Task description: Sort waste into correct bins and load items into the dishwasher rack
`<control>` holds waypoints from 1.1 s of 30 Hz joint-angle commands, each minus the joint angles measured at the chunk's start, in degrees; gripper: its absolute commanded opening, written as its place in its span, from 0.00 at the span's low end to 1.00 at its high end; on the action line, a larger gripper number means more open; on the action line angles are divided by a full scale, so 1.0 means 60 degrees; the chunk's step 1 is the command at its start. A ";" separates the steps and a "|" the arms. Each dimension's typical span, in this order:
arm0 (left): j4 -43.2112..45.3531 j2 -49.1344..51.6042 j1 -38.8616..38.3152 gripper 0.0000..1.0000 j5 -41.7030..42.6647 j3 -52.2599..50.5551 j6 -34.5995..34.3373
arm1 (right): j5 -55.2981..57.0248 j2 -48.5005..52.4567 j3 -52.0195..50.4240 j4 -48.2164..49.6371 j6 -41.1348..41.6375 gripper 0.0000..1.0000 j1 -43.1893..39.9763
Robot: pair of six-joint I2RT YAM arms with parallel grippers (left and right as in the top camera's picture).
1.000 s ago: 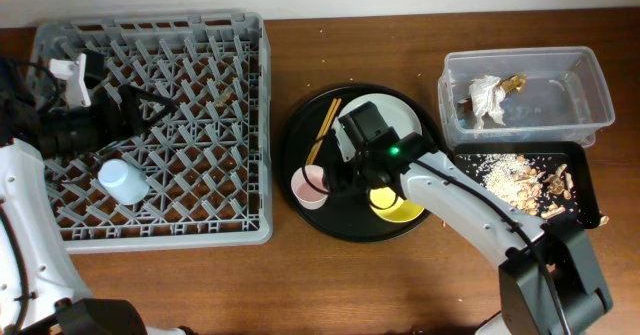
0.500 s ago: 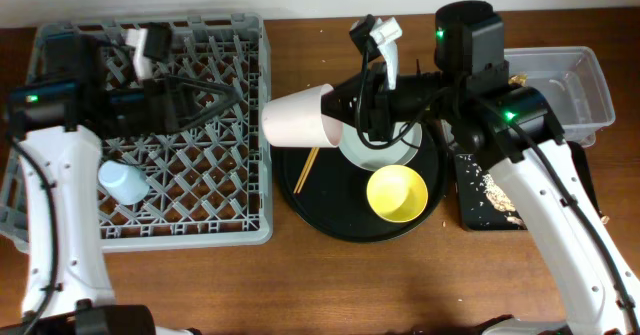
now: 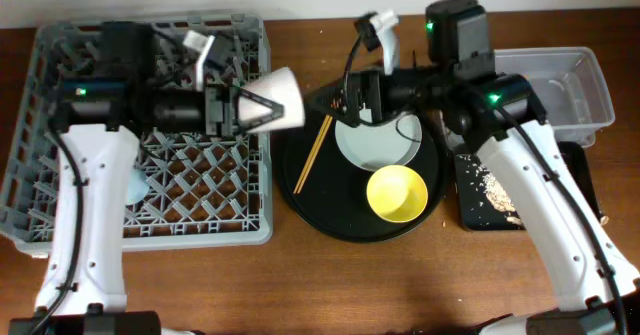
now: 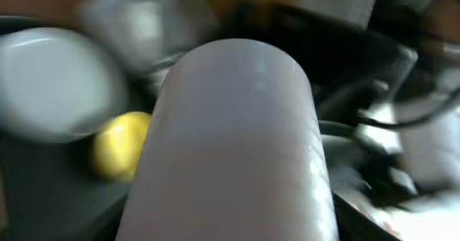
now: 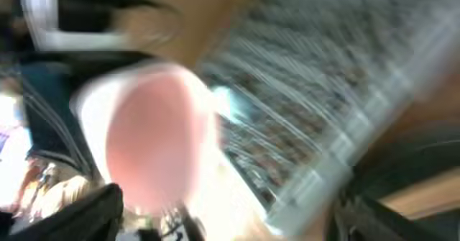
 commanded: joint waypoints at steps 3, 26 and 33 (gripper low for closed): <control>-0.1370 -0.0193 0.1035 0.58 -0.9828 0.0069 -0.2860 | 0.5209 -0.0142 0.0007 -0.3621 0.0423 0.97 0.0393; -0.2175 -0.2014 0.0780 0.99 -1.0265 0.3697 -0.1894 | 0.7493 -0.0135 -0.0011 -0.4827 0.0168 0.99 0.0375; -0.3085 -0.3716 0.0780 0.99 -1.0262 0.3697 -0.1894 | 0.7493 -0.0135 -0.0011 -0.4830 0.0168 0.98 0.0375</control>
